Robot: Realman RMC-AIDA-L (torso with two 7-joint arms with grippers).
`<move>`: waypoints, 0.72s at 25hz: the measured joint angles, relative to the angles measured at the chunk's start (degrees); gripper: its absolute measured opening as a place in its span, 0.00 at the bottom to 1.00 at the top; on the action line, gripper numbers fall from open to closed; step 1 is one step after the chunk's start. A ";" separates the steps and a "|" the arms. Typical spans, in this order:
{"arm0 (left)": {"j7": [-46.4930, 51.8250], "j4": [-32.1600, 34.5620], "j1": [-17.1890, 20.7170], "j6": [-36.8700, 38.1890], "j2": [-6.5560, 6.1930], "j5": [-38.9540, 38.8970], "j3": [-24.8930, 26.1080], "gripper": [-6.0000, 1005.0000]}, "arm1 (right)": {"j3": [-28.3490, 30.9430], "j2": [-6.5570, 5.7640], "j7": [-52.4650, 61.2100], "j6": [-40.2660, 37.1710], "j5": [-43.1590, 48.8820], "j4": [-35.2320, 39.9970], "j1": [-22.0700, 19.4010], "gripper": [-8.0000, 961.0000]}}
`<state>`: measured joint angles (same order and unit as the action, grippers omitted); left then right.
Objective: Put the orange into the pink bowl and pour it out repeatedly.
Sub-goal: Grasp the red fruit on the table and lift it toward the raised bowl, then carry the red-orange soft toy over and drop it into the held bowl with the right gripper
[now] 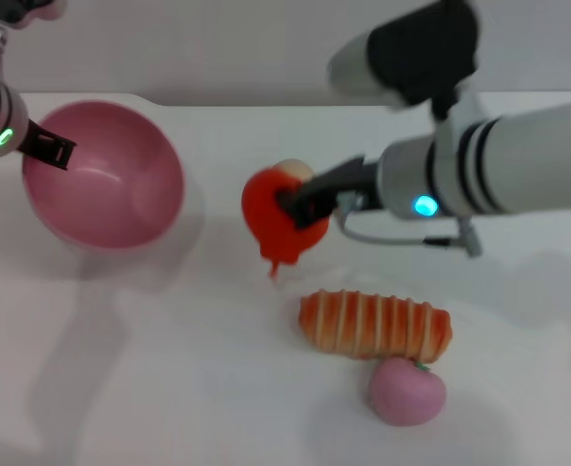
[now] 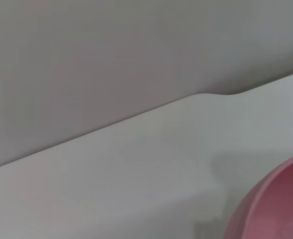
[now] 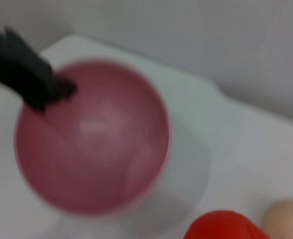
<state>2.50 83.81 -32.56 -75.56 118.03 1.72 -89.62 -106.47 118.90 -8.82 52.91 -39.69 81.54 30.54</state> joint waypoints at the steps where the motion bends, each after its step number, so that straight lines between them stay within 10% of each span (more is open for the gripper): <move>1: 0.00 0.00 0.00 0.00 0.00 0.00 0.00 0.04 | 0.76 0.04 0.32 1.33 1.30 2.68 -0.74 0.07; 9: -0.47 -0.13 0.00 0.47 0.12 -1.62 -2.11 0.04 | 4.74 0.22 2.60 9.09 9.91 21.10 -4.94 0.08; 18: 0.14 -0.65 -3.33 2.15 0.40 -6.61 -8.66 0.05 | 4.04 0.19 2.62 7.68 9.48 20.31 -4.36 0.10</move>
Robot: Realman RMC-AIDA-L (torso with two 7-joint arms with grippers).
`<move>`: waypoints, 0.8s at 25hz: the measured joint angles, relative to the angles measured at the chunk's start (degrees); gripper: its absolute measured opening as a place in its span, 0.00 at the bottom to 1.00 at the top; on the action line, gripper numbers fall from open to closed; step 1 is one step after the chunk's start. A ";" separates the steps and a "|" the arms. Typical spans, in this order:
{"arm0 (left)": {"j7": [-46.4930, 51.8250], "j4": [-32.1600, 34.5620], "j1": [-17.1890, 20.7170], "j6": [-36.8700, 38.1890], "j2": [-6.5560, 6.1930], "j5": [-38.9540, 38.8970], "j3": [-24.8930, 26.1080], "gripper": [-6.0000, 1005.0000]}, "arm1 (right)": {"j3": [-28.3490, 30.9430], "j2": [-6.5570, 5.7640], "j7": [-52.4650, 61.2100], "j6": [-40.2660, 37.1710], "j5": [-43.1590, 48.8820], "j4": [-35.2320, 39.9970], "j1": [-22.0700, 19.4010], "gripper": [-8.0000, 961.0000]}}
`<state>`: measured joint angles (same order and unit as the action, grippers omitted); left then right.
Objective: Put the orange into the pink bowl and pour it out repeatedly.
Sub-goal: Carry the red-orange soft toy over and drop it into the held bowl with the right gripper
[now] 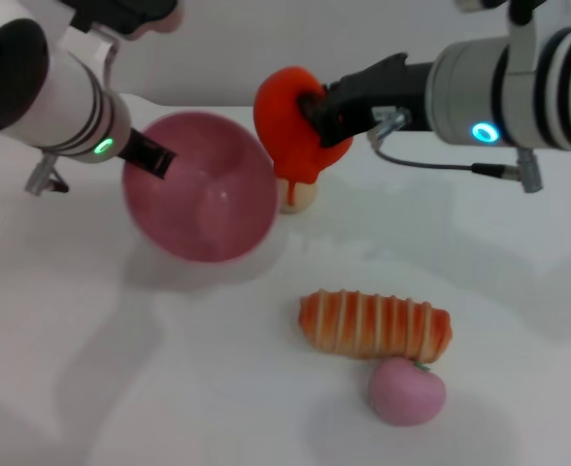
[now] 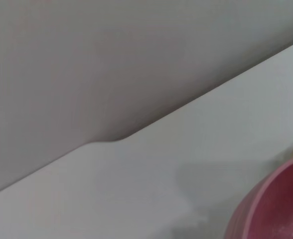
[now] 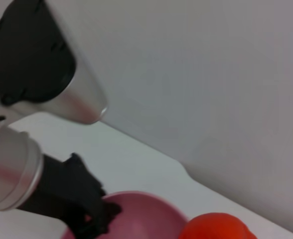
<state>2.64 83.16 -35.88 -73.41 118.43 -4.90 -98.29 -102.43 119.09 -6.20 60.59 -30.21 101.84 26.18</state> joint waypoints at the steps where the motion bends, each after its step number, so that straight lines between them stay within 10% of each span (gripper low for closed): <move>1: 0.00 0.00 0.00 0.00 0.00 0.00 0.00 0.05 | -0.30 0.00 0.01 -0.41 -0.03 -0.56 0.14 0.10; 15: -0.56 -0.12 -2.37 2.78 0.05 -3.85 -2.49 0.05 | -0.83 -0.23 -1.21 -5.60 -4.62 -10.70 4.13 0.13; 20: -0.67 -0.12 -2.37 2.90 -0.03 -4.31 -2.84 0.05 | -0.79 -0.20 -1.27 -5.60 -4.65 -10.83 4.43 0.36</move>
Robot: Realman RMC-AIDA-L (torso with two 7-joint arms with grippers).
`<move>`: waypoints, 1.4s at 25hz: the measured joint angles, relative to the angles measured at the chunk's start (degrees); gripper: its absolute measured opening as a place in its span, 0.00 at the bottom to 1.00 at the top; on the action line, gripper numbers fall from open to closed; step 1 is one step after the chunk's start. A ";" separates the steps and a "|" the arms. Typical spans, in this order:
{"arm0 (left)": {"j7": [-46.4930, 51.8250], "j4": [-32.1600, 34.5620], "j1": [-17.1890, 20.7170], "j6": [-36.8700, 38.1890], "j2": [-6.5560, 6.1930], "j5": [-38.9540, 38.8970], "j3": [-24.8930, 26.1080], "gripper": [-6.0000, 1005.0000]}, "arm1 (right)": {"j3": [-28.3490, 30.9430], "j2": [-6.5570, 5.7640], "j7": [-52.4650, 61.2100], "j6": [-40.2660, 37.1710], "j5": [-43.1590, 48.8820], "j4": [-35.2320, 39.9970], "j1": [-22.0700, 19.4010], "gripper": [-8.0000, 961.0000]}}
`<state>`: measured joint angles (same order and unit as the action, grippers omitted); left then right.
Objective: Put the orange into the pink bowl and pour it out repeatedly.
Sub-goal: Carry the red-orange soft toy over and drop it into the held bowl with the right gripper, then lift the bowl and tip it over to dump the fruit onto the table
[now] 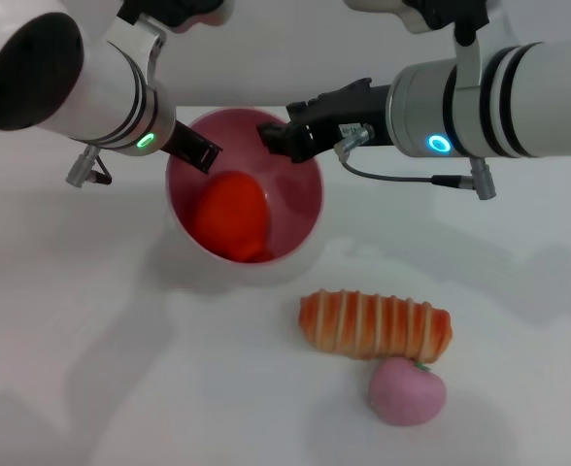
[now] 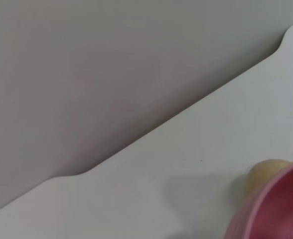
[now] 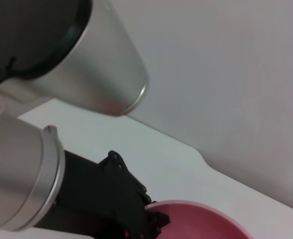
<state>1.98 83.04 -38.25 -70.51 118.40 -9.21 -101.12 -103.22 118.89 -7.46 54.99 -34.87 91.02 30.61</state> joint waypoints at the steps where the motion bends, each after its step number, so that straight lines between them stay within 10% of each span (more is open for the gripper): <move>1: 0.00 0.00 0.00 0.00 0.00 0.00 0.00 0.04 | 0.15 0.01 0.01 0.00 0.06 -0.01 -0.05 0.38; 11: -3.92 2.55 0.12 -0.08 0.05 11.52 -6.77 0.04 | 13.64 -0.17 5.44 3.27 8.62 0.15 -9.13 0.59; 16: -5.27 3.54 -0.91 -1.19 0.48 23.94 -18.47 0.04 | 21.61 -0.12 3.76 5.13 8.64 -0.02 -13.67 0.59; 25: -4.49 -1.00 -0.36 1.41 0.71 48.13 -40.81 0.04 | 21.91 -0.03 3.06 5.37 8.38 -2.67 -14.25 0.59; 35: -4.39 -9.80 5.54 7.07 0.69 75.91 -50.30 0.05 | 20.99 -0.06 3.01 5.36 8.25 -4.48 -12.31 0.59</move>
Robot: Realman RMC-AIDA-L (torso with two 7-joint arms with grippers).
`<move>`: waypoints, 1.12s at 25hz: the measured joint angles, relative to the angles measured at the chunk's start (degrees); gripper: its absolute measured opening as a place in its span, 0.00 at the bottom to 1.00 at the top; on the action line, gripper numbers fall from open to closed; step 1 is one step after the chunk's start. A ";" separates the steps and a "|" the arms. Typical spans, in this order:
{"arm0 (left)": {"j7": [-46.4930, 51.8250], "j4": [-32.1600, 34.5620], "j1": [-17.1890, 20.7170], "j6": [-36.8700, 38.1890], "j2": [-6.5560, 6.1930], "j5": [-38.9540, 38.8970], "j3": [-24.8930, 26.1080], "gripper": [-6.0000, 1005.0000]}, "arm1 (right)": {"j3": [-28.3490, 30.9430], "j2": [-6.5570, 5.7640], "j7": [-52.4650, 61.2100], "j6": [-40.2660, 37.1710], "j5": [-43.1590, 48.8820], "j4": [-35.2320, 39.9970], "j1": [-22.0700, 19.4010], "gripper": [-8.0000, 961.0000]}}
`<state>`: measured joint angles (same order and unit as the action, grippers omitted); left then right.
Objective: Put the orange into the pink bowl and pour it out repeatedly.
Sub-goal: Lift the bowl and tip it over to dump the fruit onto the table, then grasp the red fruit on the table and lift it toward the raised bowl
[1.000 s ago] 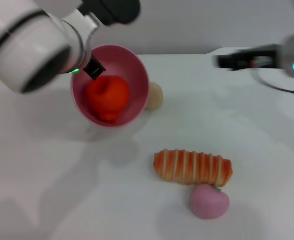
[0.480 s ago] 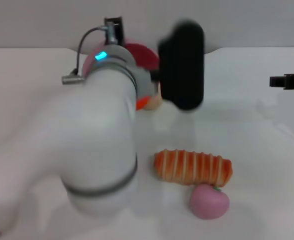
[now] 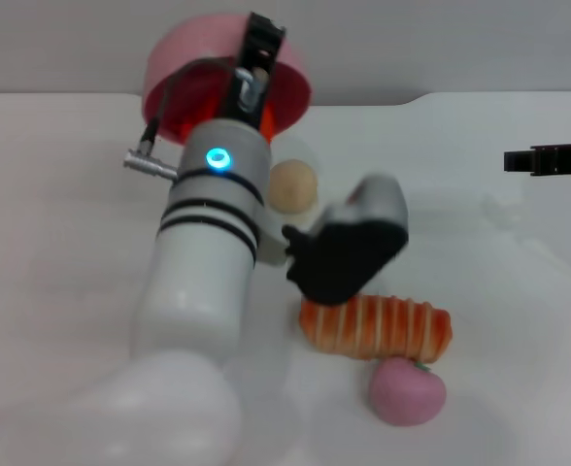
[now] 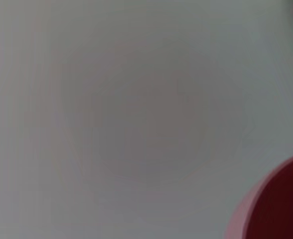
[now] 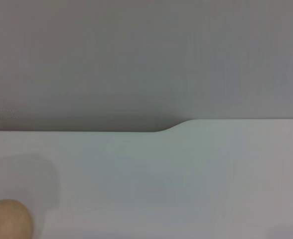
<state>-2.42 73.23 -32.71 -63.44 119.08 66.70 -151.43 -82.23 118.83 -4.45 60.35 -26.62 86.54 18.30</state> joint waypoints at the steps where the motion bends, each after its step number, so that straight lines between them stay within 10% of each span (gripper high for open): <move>1: 0.00 -0.71 0.35 0.61 0.00 1.54 -0.51 0.04 | -0.21 0.00 -0.01 0.01 -0.01 -0.17 0.14 0.59; 15: 10.85 -0.55 0.53 3.37 0.00 4.17 2.30 0.05 | -1.00 0.10 0.10 -0.39 -0.05 -1.87 1.30 0.59; 28: 8.30 10.46 -0.58 1.72 -0.77 -58.58 44.65 0.04 | -6.87 0.09 -0.12 -5.07 -0.99 -2.94 3.81 0.59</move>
<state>5.88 83.70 -33.29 -61.72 118.31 8.11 -106.78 -89.10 118.92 -4.58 55.28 -27.61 83.60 22.10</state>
